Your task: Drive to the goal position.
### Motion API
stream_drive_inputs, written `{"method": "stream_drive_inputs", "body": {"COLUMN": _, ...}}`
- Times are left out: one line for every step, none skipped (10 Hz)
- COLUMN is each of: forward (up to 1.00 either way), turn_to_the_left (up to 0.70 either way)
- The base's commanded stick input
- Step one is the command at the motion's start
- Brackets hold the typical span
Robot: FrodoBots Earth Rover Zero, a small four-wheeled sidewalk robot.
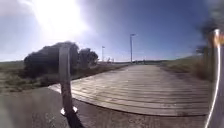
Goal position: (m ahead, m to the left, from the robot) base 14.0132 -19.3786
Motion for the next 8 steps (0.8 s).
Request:
{"method": "stream_drive_inputs", "body": {"forward": 0.70, "turn_to_the_left": 0.00}}
{"method": "stream_drive_inputs", "body": {"forward": 0.70, "turn_to_the_left": 0.00}}
{"method": "stream_drive_inputs", "body": {"forward": 0.70, "turn_to_the_left": 0.00}}
{"method": "stream_drive_inputs", "body": {"forward": 0.70, "turn_to_the_left": 0.00}}
{"method": "stream_drive_inputs", "body": {"forward": 0.70, "turn_to_the_left": 0.00}}
{"method": "stream_drive_inputs", "body": {"forward": 0.70, "turn_to_the_left": 0.00}}
{"method": "stream_drive_inputs", "body": {"forward": 0.70, "turn_to_the_left": -0.35}}
{"method": "stream_drive_inputs", "body": {"forward": 0.70, "turn_to_the_left": -0.35}}
